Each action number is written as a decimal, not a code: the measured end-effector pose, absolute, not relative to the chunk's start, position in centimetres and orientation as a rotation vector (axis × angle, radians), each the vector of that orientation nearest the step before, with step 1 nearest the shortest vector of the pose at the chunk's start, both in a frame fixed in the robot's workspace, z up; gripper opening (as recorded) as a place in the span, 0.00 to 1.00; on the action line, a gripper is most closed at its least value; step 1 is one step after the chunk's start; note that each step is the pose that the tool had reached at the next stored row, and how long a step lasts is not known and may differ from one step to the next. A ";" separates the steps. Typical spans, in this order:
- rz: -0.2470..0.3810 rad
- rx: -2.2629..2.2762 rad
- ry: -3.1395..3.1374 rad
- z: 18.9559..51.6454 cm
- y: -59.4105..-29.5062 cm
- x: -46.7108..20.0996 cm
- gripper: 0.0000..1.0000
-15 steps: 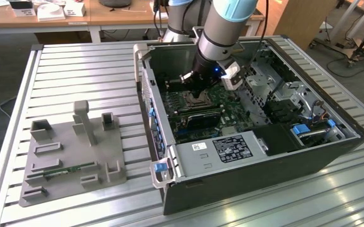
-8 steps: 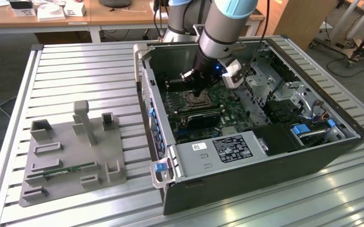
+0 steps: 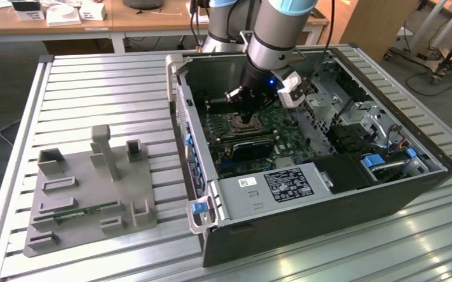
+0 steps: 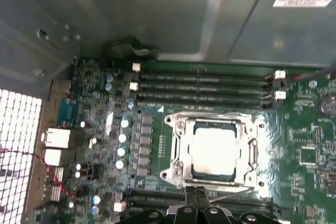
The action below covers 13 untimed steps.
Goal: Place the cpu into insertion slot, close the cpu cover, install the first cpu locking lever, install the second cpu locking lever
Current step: 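Install the second cpu locking lever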
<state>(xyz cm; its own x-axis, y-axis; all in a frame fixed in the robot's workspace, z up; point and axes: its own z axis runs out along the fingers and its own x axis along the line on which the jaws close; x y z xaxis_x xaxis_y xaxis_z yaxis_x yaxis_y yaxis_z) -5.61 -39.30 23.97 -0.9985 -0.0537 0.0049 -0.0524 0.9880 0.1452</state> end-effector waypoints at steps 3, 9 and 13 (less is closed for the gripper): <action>-0.226 0.083 -3.123 24.0 -39.4 -6.0 0.10; -0.227 0.083 -3.124 23.7 -39.5 -6.7 0.10; -0.227 0.083 -3.123 23.4 -39.6 -7.1 0.10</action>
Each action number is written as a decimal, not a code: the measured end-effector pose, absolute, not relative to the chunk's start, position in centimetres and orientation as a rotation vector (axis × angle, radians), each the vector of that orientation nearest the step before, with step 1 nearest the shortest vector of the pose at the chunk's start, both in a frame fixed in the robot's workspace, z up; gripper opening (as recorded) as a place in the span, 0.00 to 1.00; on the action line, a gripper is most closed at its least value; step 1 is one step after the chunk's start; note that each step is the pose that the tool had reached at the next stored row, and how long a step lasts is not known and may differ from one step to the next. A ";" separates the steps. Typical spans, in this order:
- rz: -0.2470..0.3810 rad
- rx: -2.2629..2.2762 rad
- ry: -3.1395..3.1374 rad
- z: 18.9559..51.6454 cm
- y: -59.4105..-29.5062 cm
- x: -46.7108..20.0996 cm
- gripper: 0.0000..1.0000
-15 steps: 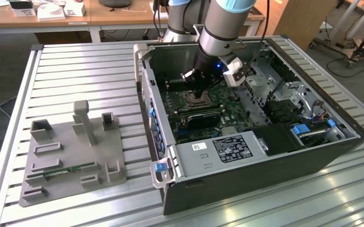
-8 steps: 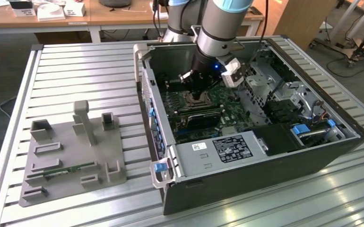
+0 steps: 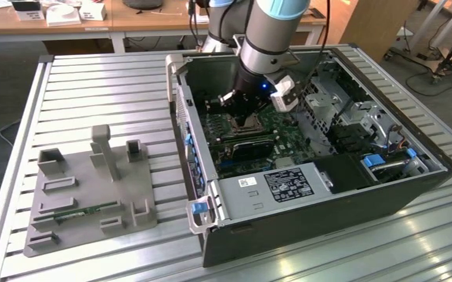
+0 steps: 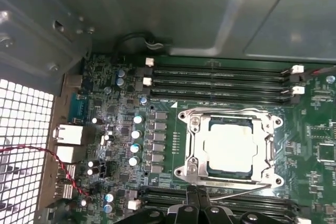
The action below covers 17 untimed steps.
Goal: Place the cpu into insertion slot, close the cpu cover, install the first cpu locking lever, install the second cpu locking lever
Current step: 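Install the second cpu locking lever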
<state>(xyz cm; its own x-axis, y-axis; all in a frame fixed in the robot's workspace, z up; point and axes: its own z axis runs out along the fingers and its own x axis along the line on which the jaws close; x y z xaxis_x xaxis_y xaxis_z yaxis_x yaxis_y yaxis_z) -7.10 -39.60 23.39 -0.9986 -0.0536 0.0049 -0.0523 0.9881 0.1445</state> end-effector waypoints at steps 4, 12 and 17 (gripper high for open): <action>-0.227 0.083 -3.123 22.7 -39.6 -7.3 0.10; -0.227 0.083 -3.123 21.8 -39.6 -7.3 0.10; -0.226 0.083 -3.123 21.3 -39.6 -7.3 0.10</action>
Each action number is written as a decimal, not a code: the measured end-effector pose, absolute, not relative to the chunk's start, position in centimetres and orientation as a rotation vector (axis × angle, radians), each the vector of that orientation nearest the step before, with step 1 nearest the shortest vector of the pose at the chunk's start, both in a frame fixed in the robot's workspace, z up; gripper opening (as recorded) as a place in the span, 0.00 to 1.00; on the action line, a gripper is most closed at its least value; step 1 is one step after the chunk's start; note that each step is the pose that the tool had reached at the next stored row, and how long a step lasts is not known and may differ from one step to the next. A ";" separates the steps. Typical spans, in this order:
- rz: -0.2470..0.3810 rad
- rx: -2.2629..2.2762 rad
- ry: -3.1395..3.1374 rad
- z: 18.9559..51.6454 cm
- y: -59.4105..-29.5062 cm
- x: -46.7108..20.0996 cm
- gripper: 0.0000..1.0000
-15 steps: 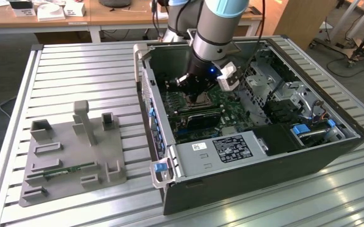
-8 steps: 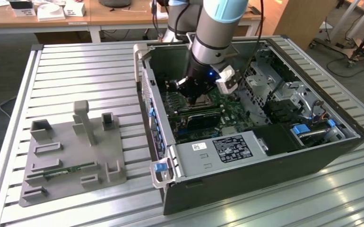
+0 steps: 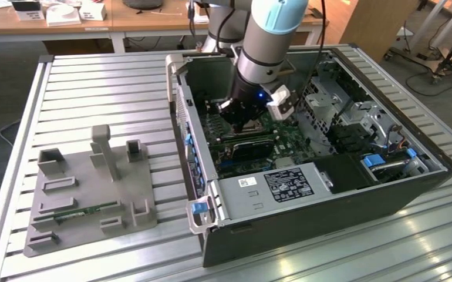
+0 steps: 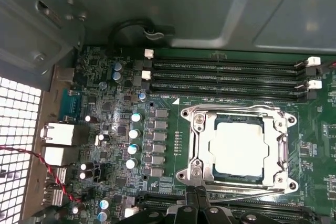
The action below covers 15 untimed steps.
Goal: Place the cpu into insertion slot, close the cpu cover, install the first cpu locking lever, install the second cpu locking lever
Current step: 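Install the second cpu locking lever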
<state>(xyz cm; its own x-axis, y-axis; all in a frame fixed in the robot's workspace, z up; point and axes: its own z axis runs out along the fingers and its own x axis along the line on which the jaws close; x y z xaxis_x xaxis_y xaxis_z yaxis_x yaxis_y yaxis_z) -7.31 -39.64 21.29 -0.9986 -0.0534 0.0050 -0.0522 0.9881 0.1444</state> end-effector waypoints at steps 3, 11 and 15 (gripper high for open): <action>-0.226 0.083 -3.123 21.1 -39.6 -7.4 0.10; -0.228 0.083 -3.123 20.7 -39.6 -7.6 0.10; -0.229 0.084 -3.123 20.5 -39.6 -7.8 0.10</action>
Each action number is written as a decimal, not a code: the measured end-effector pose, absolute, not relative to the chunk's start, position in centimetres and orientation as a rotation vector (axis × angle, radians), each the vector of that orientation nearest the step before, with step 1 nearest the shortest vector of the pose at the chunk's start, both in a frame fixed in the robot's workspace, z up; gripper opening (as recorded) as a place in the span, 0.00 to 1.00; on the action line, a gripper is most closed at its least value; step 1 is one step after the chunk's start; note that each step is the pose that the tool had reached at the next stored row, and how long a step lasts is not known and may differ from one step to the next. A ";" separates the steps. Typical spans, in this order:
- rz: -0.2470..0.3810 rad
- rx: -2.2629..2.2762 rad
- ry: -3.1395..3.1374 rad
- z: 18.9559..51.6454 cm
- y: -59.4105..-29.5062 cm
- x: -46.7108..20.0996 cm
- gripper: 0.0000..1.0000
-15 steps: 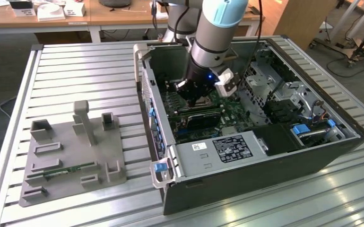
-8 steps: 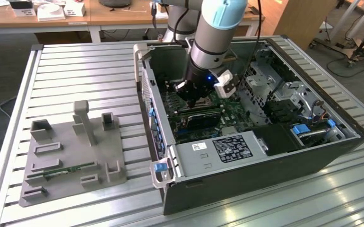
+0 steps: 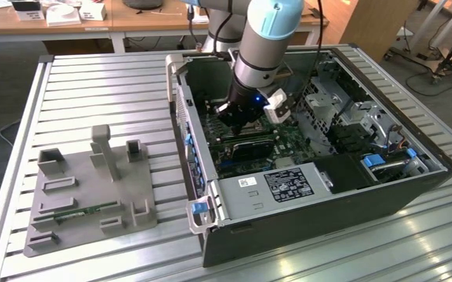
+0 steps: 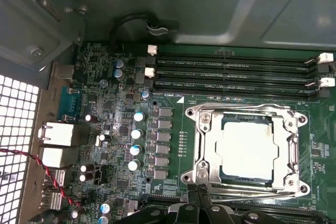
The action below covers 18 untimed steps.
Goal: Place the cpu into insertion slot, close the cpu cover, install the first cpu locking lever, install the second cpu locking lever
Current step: 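Install the second cpu locking lever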
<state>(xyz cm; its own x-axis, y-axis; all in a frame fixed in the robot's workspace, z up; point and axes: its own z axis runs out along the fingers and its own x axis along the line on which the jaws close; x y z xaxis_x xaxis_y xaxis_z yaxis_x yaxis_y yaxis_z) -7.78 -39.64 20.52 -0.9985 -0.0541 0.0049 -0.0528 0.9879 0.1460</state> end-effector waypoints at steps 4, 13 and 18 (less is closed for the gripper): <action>-0.230 0.084 -3.123 20.4 -39.6 -7.8 0.10; -0.237 0.084 -3.123 20.4 -39.6 -7.9 0.10; -0.252 0.084 -3.122 20.3 -39.6 -7.9 0.10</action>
<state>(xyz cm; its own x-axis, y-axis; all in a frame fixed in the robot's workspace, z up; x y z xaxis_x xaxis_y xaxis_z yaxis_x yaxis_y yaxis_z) -7.88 -39.63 20.31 -0.9985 -0.0544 0.0041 -0.0530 0.9856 0.1606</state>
